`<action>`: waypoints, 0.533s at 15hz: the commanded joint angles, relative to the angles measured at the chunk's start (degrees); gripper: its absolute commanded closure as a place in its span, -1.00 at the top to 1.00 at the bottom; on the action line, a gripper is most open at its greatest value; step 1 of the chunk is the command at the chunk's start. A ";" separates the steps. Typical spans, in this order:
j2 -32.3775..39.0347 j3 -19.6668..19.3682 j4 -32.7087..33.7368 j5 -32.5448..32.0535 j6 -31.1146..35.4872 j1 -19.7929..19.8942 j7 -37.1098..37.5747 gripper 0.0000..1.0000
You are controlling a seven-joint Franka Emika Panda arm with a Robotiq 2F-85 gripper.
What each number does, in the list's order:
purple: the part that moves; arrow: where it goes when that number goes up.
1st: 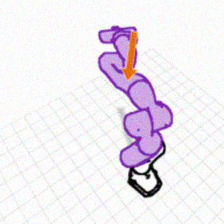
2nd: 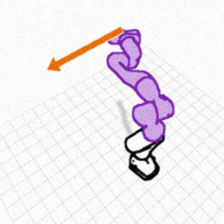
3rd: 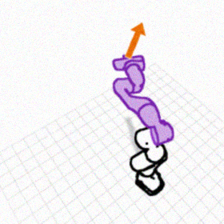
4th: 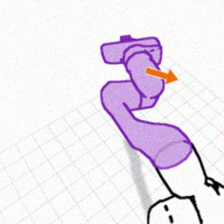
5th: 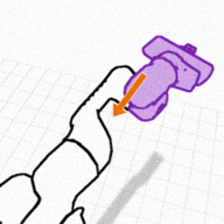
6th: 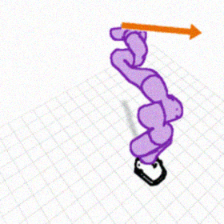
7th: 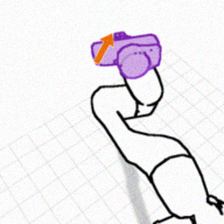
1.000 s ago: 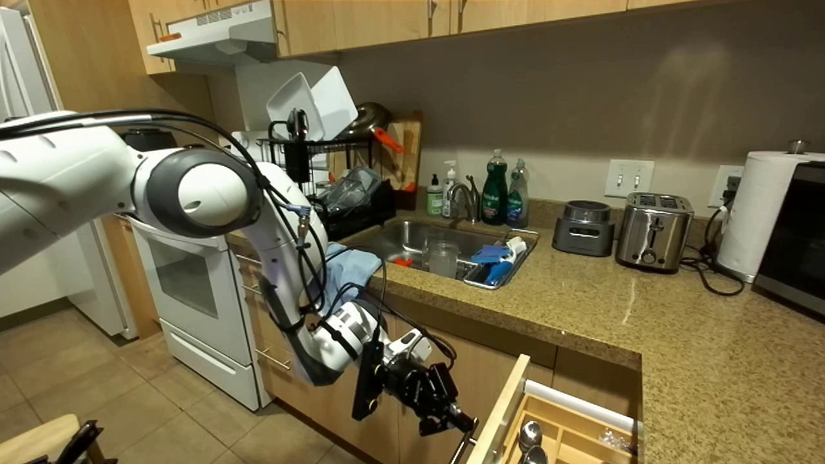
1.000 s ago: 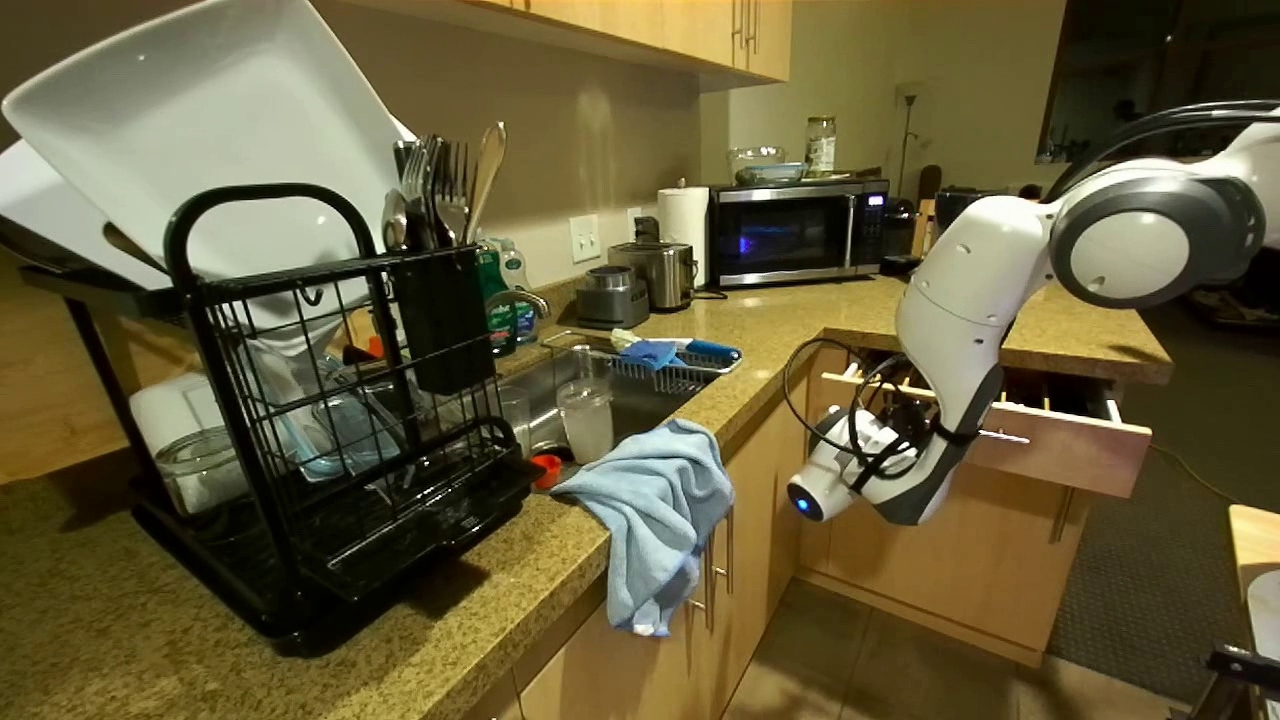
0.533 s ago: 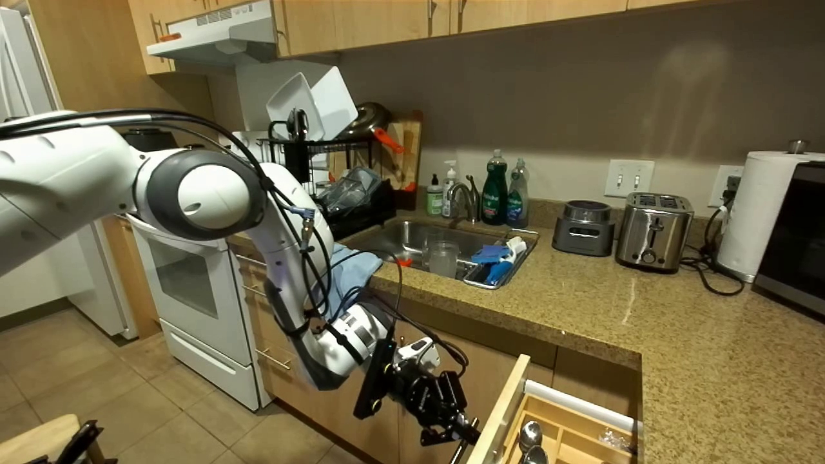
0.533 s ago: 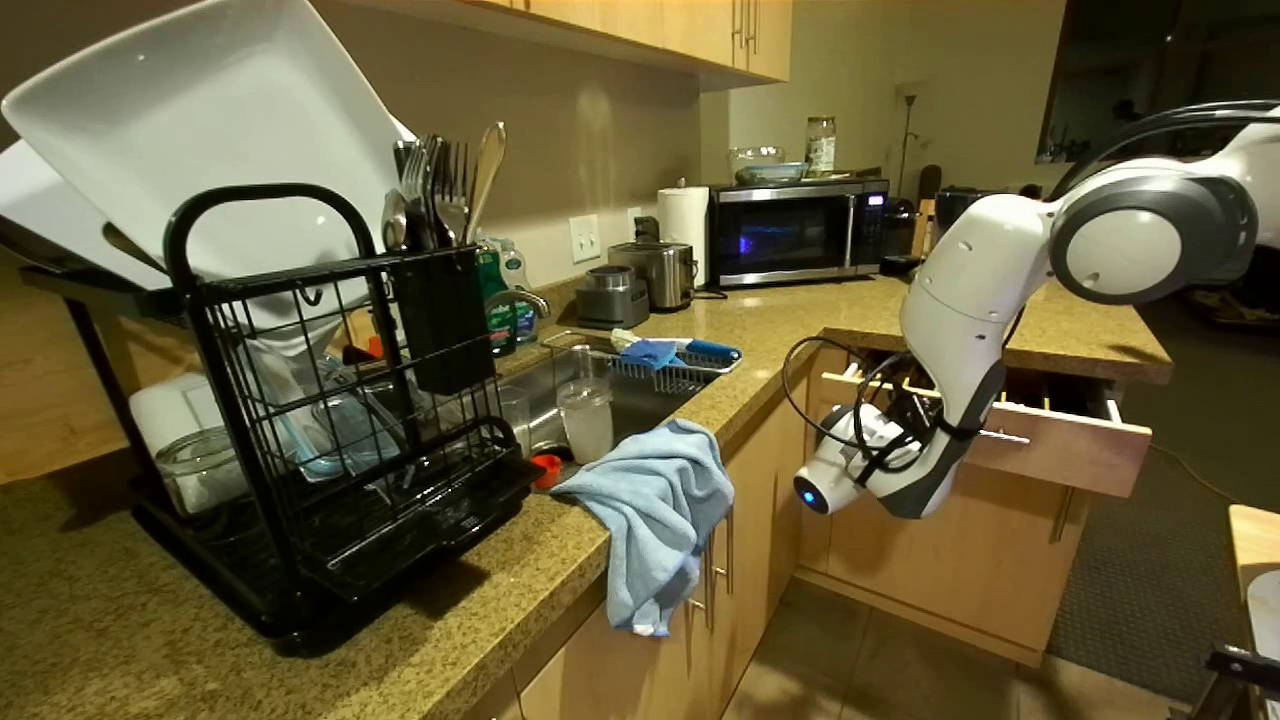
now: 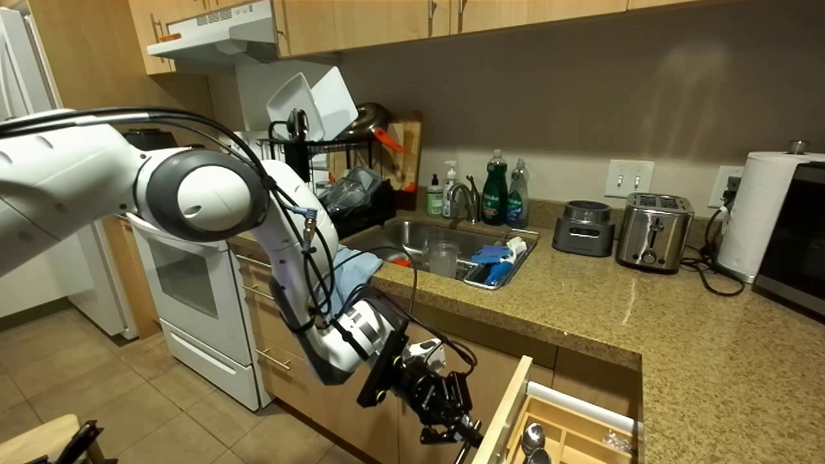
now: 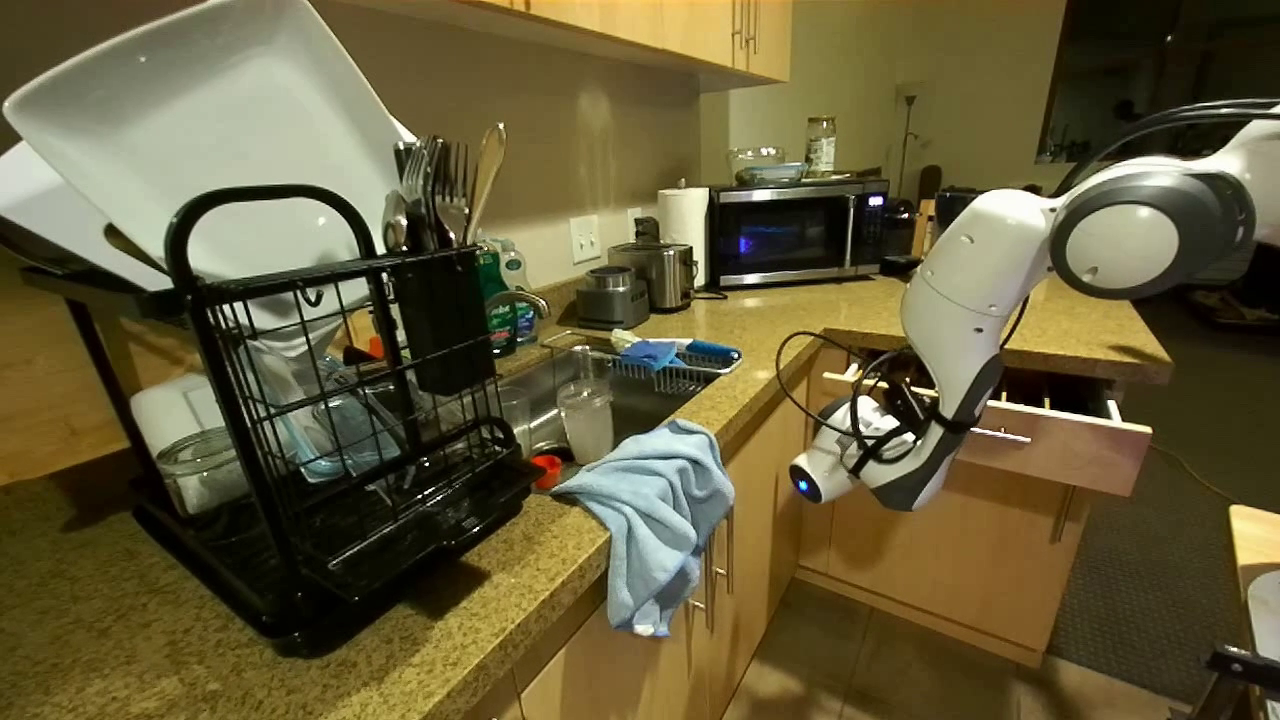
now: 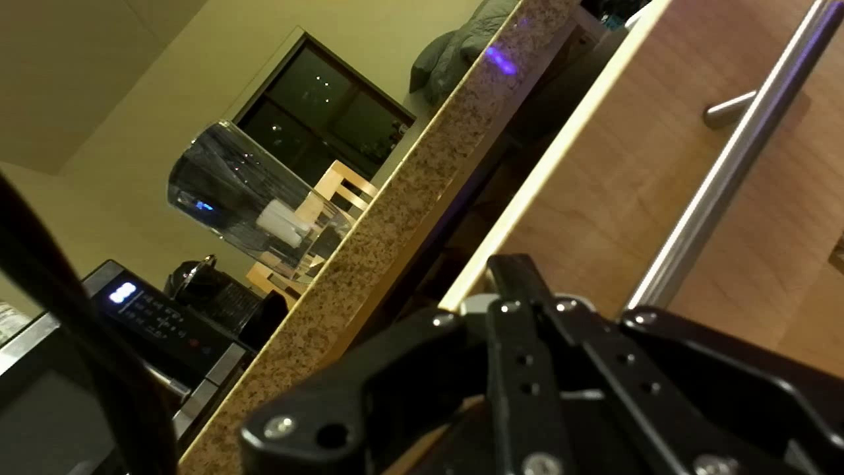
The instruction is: Close the drawer
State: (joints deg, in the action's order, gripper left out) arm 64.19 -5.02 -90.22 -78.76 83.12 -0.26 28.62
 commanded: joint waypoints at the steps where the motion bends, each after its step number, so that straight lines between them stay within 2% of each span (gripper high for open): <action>1: -2.14 0.52 1.44 2.74 1.15 3.70 -6.33 -1.00; 8: -1.34 -1.13 6.63 5.13 0.88 5.96 -11.41 -1.00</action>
State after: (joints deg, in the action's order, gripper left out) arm 64.09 -5.38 -83.51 -74.32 83.37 4.86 19.96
